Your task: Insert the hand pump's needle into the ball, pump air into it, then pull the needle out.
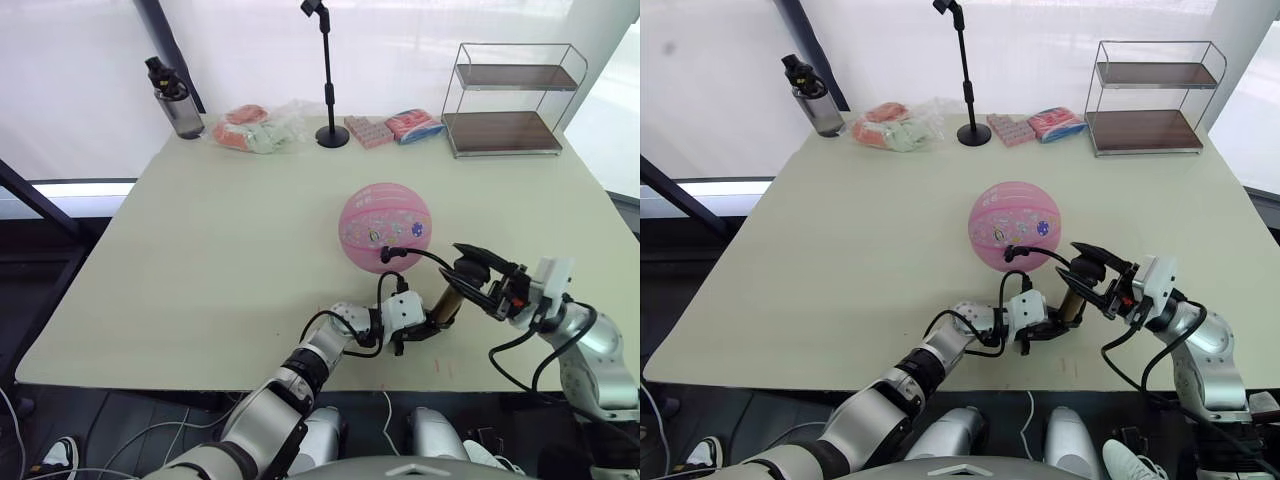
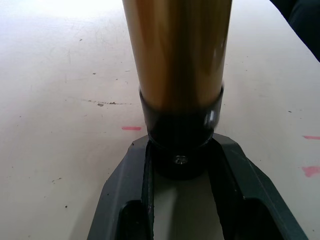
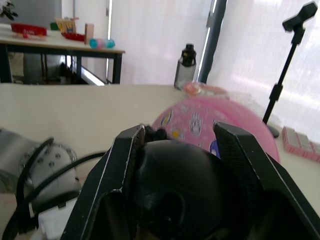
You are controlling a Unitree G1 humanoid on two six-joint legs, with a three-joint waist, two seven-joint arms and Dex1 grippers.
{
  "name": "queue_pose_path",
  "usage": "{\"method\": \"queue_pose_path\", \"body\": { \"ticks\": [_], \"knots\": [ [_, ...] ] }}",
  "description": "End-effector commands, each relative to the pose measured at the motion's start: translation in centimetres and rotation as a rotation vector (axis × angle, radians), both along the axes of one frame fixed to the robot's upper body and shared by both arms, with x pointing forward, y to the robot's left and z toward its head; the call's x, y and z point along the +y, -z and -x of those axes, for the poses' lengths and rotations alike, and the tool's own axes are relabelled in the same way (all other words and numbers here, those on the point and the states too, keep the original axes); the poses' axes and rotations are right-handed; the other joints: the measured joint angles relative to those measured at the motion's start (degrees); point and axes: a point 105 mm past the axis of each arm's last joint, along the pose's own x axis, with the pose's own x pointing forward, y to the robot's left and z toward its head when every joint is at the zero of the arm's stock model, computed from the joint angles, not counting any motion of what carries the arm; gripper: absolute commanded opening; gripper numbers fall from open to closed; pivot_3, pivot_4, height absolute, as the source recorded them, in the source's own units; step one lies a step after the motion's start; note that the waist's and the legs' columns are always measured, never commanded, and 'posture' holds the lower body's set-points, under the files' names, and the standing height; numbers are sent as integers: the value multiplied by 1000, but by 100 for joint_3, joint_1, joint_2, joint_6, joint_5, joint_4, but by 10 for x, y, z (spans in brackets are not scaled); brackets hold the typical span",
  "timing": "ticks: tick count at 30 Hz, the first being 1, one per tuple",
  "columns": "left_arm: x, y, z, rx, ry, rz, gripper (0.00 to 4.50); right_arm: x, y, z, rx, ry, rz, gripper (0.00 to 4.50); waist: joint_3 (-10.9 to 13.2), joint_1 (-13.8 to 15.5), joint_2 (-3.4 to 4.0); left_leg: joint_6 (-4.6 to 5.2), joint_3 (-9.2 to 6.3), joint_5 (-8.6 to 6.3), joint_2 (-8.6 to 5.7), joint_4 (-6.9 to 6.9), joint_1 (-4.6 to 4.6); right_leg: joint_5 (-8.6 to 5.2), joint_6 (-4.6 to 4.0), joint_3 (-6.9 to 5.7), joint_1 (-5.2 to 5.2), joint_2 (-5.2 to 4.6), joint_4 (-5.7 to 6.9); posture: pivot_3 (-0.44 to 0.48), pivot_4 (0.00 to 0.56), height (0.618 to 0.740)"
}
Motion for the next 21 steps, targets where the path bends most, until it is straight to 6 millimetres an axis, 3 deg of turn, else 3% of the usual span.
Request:
{"method": "queue_pose_path", "body": {
  "ticks": [1, 4, 15, 21],
  "knots": [
    [21, 43, 24, 115, 27, -154, 1089, -2, 27, 5, 128, 13, 45, 1914, -1, 1, -1, 0, 0, 0, 0, 0, 0, 0, 0, 0, 0, 0, 0, 0, 150, 736],
    [22, 44, 24, 118, 26, -154, 1089, -2, 12, 6, 91, -2, 47, 1914, -1, 2, 1, 0, 0, 0, 0, 0, -2, 0, 0, 0, -1, 0, 0, 0, 150, 736],
    [22, 44, 25, 125, 28, -152, 1089, -18, -114, 16, -126, -53, -9, 1914, 45, 17, 40, 0, 1, -1, -7, 0, -27, 1, -2, 5, -10, -10, -4, 0, 150, 736],
    [22, 44, 25, 125, 28, -153, 1089, -25, -160, 26, -175, -79, -38, 1914, 60, 19, 29, 0, 2, -1, -6, 1, -29, 1, -2, 2, -9, -13, -4, 0, 150, 736]
  ]
}}
